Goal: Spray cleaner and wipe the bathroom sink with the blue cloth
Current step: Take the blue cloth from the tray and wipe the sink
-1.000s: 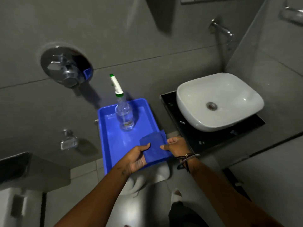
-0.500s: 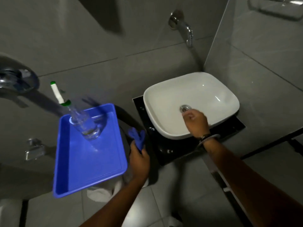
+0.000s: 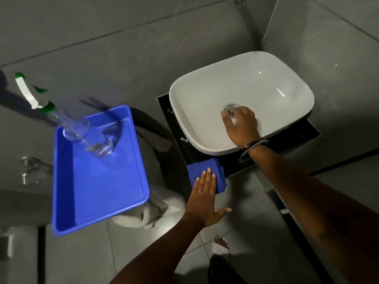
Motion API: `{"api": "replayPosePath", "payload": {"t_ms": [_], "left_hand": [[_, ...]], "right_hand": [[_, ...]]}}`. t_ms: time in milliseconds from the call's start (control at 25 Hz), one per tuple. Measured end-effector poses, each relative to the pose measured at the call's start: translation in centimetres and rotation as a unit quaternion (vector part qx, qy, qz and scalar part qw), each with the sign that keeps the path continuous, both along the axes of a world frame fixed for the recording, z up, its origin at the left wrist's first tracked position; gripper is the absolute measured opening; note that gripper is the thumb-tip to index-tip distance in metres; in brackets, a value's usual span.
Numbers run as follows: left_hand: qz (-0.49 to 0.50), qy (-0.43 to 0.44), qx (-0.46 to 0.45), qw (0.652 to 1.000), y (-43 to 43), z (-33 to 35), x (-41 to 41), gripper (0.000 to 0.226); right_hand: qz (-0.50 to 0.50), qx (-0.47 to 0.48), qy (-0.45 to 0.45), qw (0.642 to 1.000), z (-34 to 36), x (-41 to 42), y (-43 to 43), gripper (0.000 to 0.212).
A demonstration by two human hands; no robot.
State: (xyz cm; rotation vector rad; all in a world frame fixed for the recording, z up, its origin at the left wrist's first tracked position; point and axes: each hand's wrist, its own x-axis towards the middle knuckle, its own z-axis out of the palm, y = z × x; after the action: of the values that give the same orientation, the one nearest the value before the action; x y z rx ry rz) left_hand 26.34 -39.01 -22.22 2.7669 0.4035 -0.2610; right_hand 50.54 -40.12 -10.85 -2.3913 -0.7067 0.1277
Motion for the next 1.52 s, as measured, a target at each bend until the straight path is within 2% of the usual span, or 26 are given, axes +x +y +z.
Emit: {"api": "replayPosePath", "payload": {"t_ms": [120,200,360,560,760,920,1000,1080,1280,1400,1520], "left_hand": [[0.003,0.016,-0.007,1.0,0.3,0.2,0.2,0.115],[0.007,0.019,-0.019,1.0,1.1,0.3,0.4,0.118],[0.031,0.022,-0.031,0.999,5.6,0.7,1.6,0.129],[0.02,0.054,-0.038,0.998,17.0,1.8,5.8,0.149],[-0.046,0.07,0.004,0.997,30.1,3.2,13.9,0.149],[-0.04,0.117,0.015,0.992,34.6,4.1,17.8,0.153],[-0.053,0.126,0.027,0.99,34.2,3.9,17.7,0.155],[-0.063,0.098,0.005,0.993,31.7,3.4,15.5,0.156],[-0.096,0.026,-0.035,0.994,20.2,1.3,5.1,0.145],[-0.117,0.057,-0.044,0.991,11.9,0.8,1.6,0.14],[-0.076,0.1,-0.081,0.989,6.1,1.9,1.6,0.138]], "right_hand": [[0.011,-0.124,-0.038,0.991,-1.1,0.9,-0.1,0.062],[-0.001,-0.148,-0.036,0.988,-1.0,1.4,0.2,0.067],[-0.014,-0.153,-0.051,0.987,-0.6,1.1,0.3,0.064],[-0.027,-0.114,-0.108,0.987,-0.5,1.2,0.6,0.058],[-0.023,-0.123,-0.133,0.983,-1.2,1.4,0.4,0.065],[-0.014,-0.108,-0.15,0.983,-2.1,1.2,0.1,0.068],[-0.012,-0.1,-0.142,0.985,-1.9,1.4,0.1,0.069],[-0.014,-0.098,-0.138,0.985,-1.8,1.2,0.0,0.068],[-0.028,-0.073,-0.137,0.987,-0.8,1.1,0.1,0.06],[-0.001,-0.026,-0.155,0.987,-0.1,0.5,-0.2,0.059],[-0.003,-0.022,-0.112,0.993,1.0,-0.9,-0.5,0.055]]}}
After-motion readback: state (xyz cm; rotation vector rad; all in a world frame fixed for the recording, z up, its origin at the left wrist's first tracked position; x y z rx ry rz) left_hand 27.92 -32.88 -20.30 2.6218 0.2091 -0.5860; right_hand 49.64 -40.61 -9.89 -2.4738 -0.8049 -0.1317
